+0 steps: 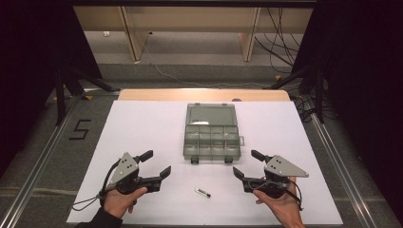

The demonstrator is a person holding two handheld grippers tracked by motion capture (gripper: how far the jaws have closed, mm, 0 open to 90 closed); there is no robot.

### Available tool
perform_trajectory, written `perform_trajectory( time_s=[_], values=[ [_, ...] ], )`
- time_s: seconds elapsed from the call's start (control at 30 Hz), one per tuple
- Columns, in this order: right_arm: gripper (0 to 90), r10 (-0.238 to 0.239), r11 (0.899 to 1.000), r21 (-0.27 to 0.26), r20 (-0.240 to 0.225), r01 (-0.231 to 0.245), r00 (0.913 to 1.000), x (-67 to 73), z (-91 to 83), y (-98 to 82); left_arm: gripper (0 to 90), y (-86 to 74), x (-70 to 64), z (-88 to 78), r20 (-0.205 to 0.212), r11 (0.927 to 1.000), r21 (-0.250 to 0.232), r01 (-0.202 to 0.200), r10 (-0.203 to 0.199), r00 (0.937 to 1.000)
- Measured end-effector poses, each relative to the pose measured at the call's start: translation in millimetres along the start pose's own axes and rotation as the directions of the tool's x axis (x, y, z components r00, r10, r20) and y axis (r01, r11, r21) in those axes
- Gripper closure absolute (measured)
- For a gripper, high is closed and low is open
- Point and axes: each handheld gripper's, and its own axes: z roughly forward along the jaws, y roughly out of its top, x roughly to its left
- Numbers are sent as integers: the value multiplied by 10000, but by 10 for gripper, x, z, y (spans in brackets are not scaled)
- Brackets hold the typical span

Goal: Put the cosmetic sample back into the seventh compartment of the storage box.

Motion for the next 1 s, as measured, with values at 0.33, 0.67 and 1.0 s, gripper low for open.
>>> perform_trajectory(
  time_s=[0.33,0.67,1.0],
  values=[
    [158,-122,9989,452,-216,131,9997,20,8,13,159,0,-1,1,1,10000,5,-1,1,10000],
    [160,-969,9873,1214,-540,1029,9938,45,34,79,159,-1,-2,2,-4,10000,15,6,-6,10000],
    [174,-1664,9589,2138,-1085,1865,9801,78,123,214,159,-8,7,14,25,10000,-20,-15,15,10000]
  ],
)
